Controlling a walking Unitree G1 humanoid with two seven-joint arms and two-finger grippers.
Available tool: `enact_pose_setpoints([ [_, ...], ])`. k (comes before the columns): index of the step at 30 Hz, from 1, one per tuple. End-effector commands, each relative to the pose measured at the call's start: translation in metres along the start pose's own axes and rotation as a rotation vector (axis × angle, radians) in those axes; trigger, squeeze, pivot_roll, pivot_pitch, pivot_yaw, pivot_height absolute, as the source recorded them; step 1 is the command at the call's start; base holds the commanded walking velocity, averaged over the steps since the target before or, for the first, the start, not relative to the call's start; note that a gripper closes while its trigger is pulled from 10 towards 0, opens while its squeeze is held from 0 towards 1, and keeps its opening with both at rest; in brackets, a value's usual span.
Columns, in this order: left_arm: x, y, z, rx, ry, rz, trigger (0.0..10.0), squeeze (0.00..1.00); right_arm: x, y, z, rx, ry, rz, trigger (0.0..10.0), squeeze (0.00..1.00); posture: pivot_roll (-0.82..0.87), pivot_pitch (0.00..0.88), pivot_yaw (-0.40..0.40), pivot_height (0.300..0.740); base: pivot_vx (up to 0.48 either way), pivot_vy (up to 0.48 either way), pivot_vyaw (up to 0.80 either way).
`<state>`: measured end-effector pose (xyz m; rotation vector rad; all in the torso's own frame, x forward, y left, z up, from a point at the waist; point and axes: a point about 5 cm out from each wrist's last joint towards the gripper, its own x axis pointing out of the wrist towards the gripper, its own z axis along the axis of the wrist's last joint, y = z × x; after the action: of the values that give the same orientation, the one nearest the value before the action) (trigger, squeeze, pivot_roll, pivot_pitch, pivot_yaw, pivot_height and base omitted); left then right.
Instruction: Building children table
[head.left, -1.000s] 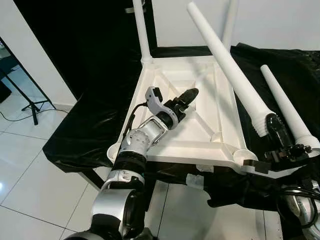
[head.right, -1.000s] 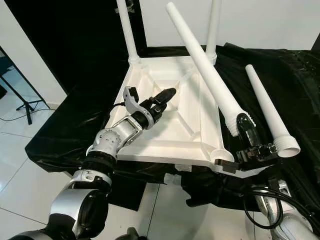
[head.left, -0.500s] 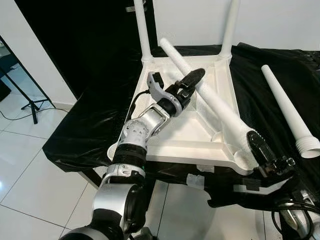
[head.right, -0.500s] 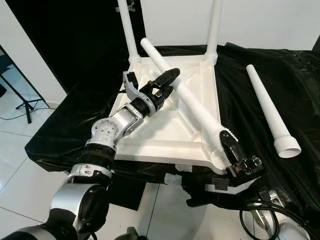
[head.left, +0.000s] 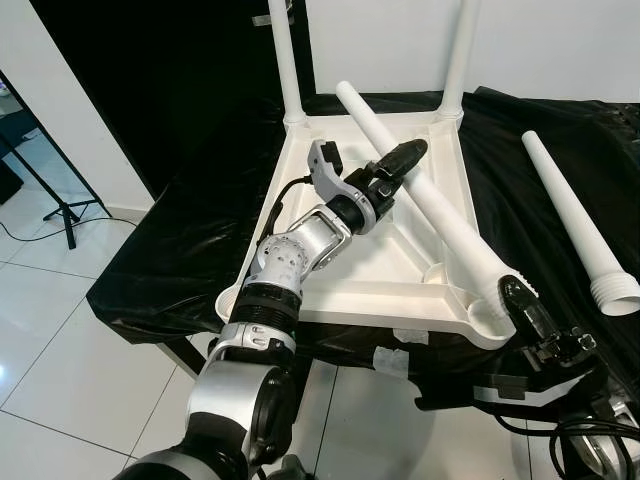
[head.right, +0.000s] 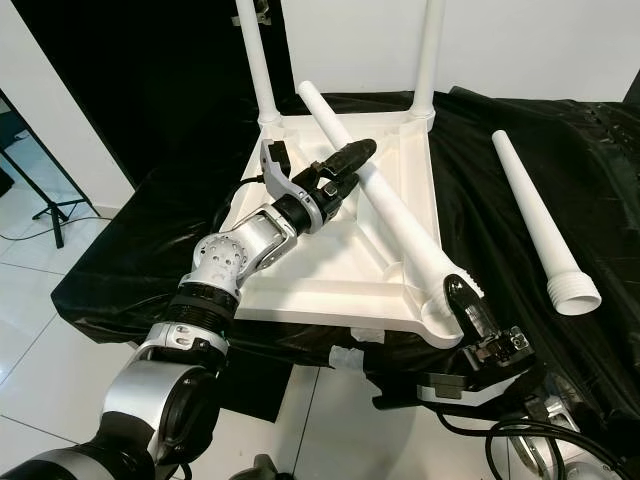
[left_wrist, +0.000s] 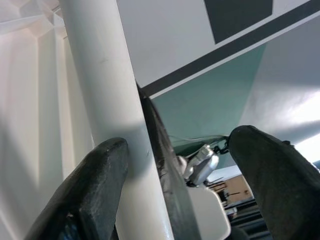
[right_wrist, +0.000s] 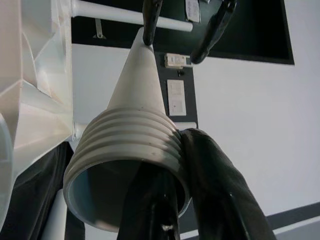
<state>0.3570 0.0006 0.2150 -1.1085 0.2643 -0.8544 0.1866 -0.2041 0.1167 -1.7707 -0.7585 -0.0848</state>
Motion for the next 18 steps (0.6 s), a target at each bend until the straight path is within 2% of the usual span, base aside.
enact_pose_setpoints([
  [1,0.004,-0.034,-0.021,-0.022,0.073,-0.573,10.0,0.0,0.005,-0.01,0.01,0.015,-0.066,-0.106,0.0,0.0,-0.02,0.0,0.083,0.74,0.0,0.0,0.0],
  [13,0.005,-0.028,-0.027,0.001,0.103,-0.528,10.0,0.0,0.005,-0.012,0.007,-0.004,-0.089,-0.112,0.0,0.0,-0.02,0.0,0.084,0.74,0.0,0.0,0.0],
  [14,0.005,-0.023,-0.03,0.03,0.129,-0.487,10.0,0.0,0.005,-0.014,0.006,-0.01,-0.105,-0.114,0.0,0.0,-0.01,0.0,0.083,0.74,0.0,0.0,0.0],
  [17,0.005,-0.023,-0.03,0.03,0.129,-0.487,10.0,0.0,0.005,-0.014,0.006,-0.01,-0.105,-0.114,0.0,0.0,-0.01,0.0,0.083,0.74,0.0,0.0,0.0],
  [18,0.006,-0.017,-0.033,0.054,0.148,-0.437,10.0,0.0,0.006,-0.015,0.004,-0.021,-0.111,-0.118,0.0,0.0,-0.01,0.0,0.082,0.74,0.0,0.0,0.0],
])
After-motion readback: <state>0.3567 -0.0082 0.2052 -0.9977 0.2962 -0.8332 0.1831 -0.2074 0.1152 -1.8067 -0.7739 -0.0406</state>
